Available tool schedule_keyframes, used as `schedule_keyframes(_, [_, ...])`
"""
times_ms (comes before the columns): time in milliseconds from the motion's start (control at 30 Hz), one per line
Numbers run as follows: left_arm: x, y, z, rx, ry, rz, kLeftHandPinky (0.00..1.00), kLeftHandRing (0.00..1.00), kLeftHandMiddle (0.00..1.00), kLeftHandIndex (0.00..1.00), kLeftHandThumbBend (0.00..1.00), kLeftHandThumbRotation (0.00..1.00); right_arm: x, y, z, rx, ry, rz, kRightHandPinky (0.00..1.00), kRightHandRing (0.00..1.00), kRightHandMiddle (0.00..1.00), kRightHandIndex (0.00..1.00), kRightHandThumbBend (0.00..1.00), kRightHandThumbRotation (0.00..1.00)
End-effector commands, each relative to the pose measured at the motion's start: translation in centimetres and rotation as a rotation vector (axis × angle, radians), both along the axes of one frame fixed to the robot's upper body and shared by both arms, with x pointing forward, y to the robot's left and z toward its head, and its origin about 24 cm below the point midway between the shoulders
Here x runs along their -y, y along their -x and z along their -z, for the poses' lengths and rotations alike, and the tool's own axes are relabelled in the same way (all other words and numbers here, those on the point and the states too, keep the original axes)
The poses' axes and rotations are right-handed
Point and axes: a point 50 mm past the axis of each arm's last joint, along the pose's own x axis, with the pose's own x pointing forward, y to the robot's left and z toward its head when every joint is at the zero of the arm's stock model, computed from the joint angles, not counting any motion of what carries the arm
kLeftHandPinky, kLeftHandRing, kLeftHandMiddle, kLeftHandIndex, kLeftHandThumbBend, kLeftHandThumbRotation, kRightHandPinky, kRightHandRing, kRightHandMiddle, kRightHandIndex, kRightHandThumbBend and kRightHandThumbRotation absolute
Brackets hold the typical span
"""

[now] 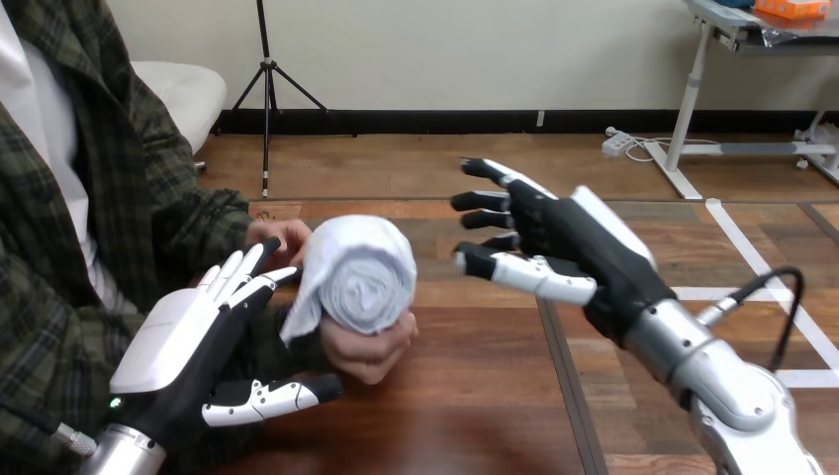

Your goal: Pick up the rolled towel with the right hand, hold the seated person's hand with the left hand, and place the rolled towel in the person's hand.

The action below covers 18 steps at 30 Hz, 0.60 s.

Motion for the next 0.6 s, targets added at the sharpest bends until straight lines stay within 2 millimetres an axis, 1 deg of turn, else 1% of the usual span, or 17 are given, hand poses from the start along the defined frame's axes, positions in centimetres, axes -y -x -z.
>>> schedule_keyframes(0, [-0.4, -0.5, -0.8, 0.042, -0.002, 0.000, 1.00, 1.00, 1.00, 1.00, 1.00, 0.88, 0.7, 0.1, -2.2, 0.115, -0.020, 0.022, 0.71, 0.83, 0.84, 0.93, 1.00, 0.62])
schedule_keyframes(300, [-0.5, -0.4, -0.6, 0.030, 0.030, 0.003, 1.00, 1.00, 1.00, 1.00, 1.00, 0.90, 1.6, 0.9, -1.9, 0.115, -0.032, 0.049, 0.70, 0.82, 0.83, 0.93, 1.00, 0.63])
schedule_keyframes(567, [-0.6, -0.3, -0.5, 0.024, 0.074, 0.009, 1.00, 1.00, 1.00, 1.00, 1.00, 0.91, 2.2, 1.6, -1.8, 0.116, -0.050, 0.077, 0.72, 0.83, 0.84, 0.93, 1.00, 0.63])
